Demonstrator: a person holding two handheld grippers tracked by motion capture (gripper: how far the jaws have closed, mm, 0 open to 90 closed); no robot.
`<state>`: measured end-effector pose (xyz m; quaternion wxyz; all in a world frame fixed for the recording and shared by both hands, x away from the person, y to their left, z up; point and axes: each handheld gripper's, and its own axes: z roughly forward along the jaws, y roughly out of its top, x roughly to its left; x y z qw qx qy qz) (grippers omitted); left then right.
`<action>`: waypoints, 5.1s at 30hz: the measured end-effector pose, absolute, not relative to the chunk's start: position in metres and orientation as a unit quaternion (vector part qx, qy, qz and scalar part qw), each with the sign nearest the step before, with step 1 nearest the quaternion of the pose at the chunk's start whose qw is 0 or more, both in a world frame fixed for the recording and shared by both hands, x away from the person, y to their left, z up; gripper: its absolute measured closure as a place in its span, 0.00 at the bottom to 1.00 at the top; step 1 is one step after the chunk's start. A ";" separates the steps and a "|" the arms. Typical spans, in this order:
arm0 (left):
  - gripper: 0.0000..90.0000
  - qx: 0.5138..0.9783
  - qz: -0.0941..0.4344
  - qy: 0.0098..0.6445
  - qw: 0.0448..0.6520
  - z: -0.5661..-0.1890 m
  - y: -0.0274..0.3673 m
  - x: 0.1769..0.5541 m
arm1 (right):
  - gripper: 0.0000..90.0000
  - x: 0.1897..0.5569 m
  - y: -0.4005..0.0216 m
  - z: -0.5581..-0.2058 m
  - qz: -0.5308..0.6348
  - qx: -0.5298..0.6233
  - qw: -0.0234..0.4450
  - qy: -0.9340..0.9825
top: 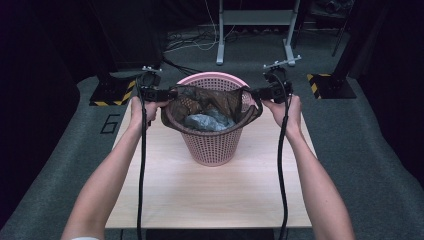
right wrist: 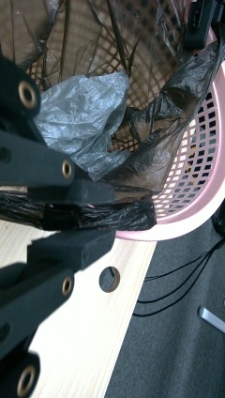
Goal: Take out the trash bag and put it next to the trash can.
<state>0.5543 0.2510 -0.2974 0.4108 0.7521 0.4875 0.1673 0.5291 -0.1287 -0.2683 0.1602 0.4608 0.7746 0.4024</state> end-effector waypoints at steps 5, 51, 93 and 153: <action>0.77 0.747 0.175 0.491 0.412 -0.297 0.250 0.553 | 0.99 0.530 -0.127 -0.266 0.398 0.461 0.165 0.776; 0.89 0.752 0.172 0.448 0.453 -0.259 0.237 0.538 | 1.00 0.518 -0.076 -0.201 0.463 0.382 0.182 0.779; 0.33 0.776 0.076 0.381 0.498 -0.259 0.162 0.552 | 1.00 0.549 -0.024 -0.216 0.473 0.375 0.130 0.786; 0.20 0.847 0.183 0.325 0.379 -0.251 0.145 0.545 | 1.00 0.543 -0.022 -0.224 0.514 0.349 0.109 0.776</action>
